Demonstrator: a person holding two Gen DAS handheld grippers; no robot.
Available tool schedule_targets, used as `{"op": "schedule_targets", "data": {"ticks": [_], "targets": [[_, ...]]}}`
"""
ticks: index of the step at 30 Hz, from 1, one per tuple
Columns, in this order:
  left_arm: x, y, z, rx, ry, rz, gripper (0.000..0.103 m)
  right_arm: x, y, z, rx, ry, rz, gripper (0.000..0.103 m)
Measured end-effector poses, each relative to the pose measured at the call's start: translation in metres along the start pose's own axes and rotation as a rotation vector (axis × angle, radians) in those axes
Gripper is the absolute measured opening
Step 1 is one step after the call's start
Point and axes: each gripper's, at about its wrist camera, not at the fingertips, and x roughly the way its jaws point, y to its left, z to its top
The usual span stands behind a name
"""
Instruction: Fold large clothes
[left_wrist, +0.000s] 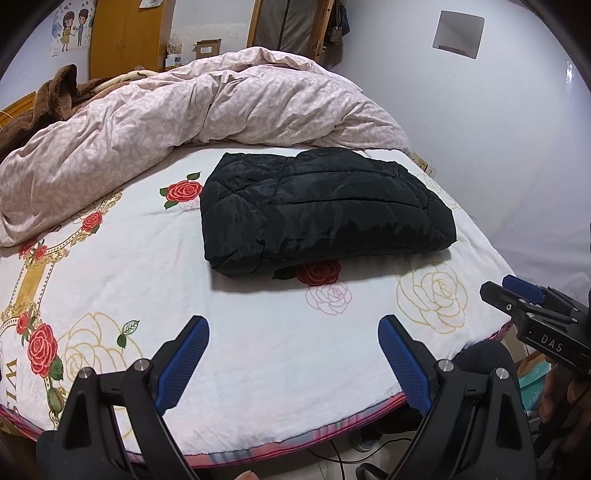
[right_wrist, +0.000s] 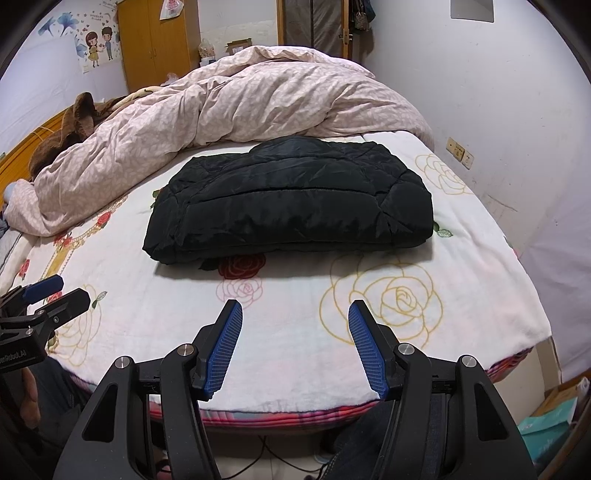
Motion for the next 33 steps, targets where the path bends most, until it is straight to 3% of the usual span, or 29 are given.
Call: {"op": "schedule_targets", "data": {"ticks": [33], "targets": [[0.0,-0.009,0.001,-0.001,-0.012,0.011,0.094,0.001,-0.006,0.001,-0.005,0.003,0.003,0.06]]}}
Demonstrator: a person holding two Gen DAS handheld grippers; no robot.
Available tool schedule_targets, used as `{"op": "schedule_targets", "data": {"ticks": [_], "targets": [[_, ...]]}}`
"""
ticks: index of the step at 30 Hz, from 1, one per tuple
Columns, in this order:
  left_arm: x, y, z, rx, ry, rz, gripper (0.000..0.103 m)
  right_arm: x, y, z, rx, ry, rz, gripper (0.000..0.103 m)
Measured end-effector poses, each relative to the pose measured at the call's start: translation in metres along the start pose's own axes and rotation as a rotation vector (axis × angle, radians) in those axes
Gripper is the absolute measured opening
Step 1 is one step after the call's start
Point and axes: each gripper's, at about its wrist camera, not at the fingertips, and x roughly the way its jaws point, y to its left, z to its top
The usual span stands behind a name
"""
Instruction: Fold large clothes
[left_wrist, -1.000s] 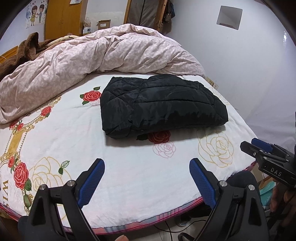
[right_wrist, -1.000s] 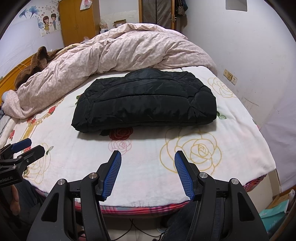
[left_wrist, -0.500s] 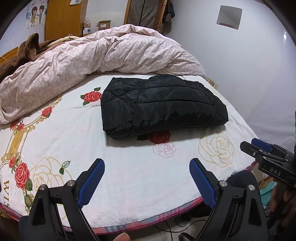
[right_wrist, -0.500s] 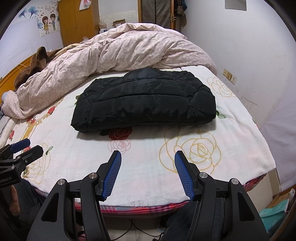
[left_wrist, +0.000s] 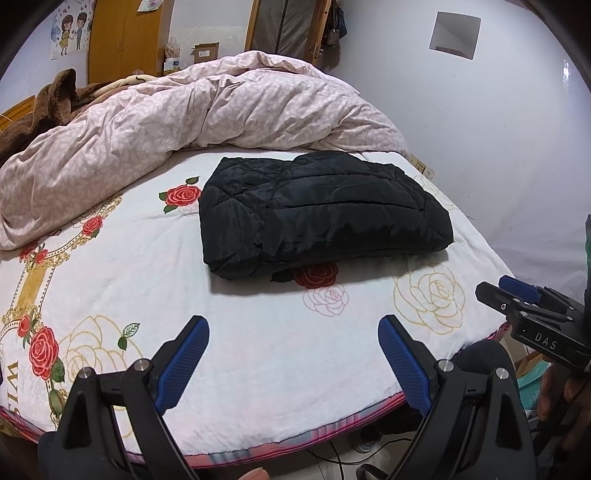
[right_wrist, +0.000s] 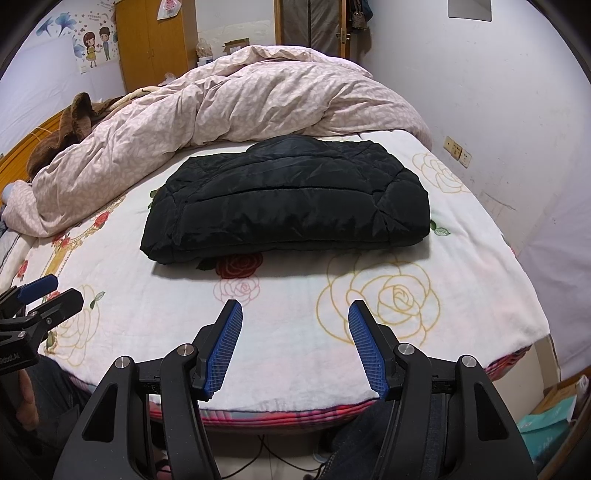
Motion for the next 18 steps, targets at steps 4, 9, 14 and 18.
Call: {"op": "schedule_targets", "data": {"ticks": [4,9,14,18], "targets": [[-0.0008,-0.0011,0.0003,-0.003,0.0,0.0,0.094,0.0003,-0.0017,0.0001,0.001,0.0,-0.002,0.06],[-0.0008,0.0,0.0004,-0.001,0.0,-0.003,0.094,0.0003,-0.0014,0.0003,0.0,0.0,-0.001,0.06],[-0.0014,0.0009,0.0008,-0.004,-0.002,-0.008,0.094,0.0003,-0.0011,0.0003,0.0,0.0,-0.002,0.06],[-0.0019,-0.0018,0.0005,0.004,-0.006,0.008,0.094,0.0004,-0.0012,0.0003,0.001,0.0,-0.003,0.06]]}}
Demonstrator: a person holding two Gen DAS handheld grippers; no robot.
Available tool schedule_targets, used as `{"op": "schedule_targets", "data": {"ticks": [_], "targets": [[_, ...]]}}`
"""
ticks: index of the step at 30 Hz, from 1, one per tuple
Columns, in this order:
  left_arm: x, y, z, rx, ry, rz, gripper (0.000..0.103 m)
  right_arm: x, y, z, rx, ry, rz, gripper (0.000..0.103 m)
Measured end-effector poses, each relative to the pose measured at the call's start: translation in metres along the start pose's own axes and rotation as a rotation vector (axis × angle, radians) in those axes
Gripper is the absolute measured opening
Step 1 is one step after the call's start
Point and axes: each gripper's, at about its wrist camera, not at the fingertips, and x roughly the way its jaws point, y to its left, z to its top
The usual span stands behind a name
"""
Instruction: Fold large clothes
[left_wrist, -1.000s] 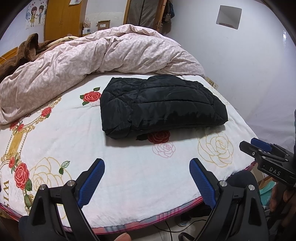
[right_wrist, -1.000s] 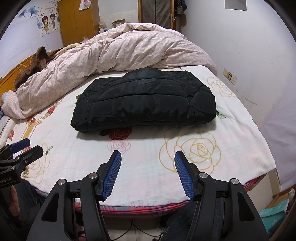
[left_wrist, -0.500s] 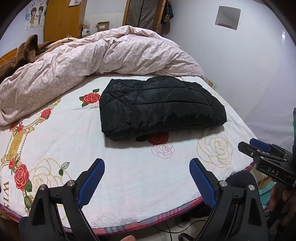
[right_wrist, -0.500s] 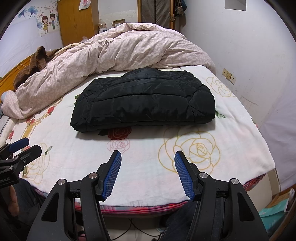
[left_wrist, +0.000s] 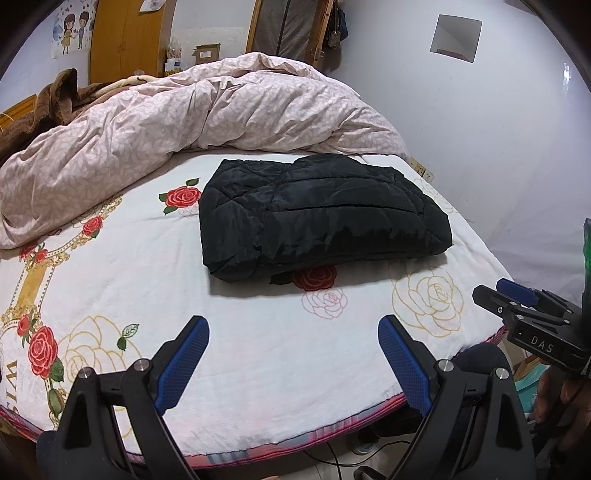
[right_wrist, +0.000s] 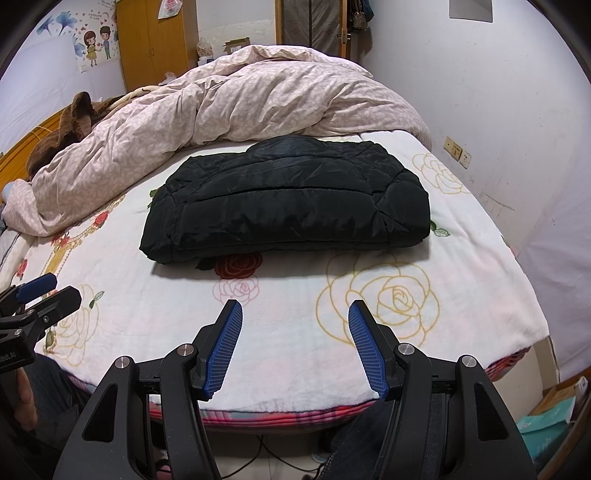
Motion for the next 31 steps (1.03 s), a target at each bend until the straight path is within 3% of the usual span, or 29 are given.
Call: {"op": "schedule_targets", "data": {"ticks": [16,31], "targets": [[0.009,-0.008,0.001,-0.021,0.035,-0.025,0.094,0.002,-0.006,0.0,-0.003,0.003,-0.001,0.06],[0.015,-0.01,0.001,0.002,0.031,0.016,0.094,0.004,-0.009,0.001,-0.005,0.005,-0.002,0.06]]}}
